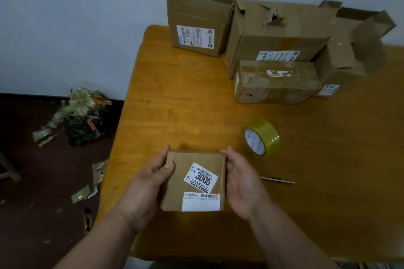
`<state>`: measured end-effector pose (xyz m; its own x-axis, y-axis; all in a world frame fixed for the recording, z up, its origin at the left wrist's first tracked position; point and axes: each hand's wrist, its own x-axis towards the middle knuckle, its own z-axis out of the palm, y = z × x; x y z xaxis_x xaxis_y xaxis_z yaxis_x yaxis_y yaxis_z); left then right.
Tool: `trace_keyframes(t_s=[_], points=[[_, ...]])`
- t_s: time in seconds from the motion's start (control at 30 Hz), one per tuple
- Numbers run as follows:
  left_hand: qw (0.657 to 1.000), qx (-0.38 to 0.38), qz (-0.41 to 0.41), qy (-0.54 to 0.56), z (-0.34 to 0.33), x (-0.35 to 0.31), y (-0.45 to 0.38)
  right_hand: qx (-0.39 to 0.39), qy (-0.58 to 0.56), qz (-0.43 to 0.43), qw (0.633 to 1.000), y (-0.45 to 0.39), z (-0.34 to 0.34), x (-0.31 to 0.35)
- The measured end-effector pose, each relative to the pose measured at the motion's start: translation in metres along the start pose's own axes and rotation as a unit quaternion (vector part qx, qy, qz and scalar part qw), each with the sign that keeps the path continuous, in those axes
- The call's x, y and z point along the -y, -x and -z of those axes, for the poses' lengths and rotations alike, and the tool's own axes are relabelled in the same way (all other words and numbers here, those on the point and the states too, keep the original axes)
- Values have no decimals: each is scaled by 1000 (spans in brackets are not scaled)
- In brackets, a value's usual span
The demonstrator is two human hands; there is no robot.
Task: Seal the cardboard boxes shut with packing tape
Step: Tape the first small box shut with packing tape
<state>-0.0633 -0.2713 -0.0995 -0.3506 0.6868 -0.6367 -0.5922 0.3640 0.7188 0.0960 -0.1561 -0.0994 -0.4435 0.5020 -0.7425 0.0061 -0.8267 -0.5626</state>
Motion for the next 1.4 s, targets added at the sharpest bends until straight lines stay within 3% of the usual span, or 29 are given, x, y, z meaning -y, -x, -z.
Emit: trace_keyframes(t_s=[0.07, 0.13, 0.23, 0.43, 0.6, 0.9, 1.03, 1.13, 1.27, 1.4], points=[[998, -19, -32, 48, 0, -15, -4, -22, -69, 65, 995, 0, 1, 12], [997, -52, -12, 57, -6, -20, -8, -55, -21, 104, 993, -2, -6, 13], [998, -33, 55, -16, -14, -12, -7, -73, 170, 83, 979, -1, -24, 0], [998, -28, 52, -32, -10, -1, 1, -26, 189, 44, 981, 5, -26, -3], [995, -77, 41, -54, -11, 3, -4, -67, 325, 46, 942, 5, -35, -3], [992, -120, -10, -41, -17, 28, 14, -74, 246, 113, 960, 12, -13, -28], [987, -101, -27, -118, -20, 29, 12, -87, 353, 131, 922, 4, -20, -33], [982, -122, -9, -141, -11, 38, 7, -81, 395, 147, 903, 1, -16, -36], [992, -106, 50, -46, -7, 39, 12, -42, 304, 128, 943, 6, -4, -35], [990, -101, 54, -83, -9, 40, 6, -22, 356, 118, 927, 3, -8, -34]])
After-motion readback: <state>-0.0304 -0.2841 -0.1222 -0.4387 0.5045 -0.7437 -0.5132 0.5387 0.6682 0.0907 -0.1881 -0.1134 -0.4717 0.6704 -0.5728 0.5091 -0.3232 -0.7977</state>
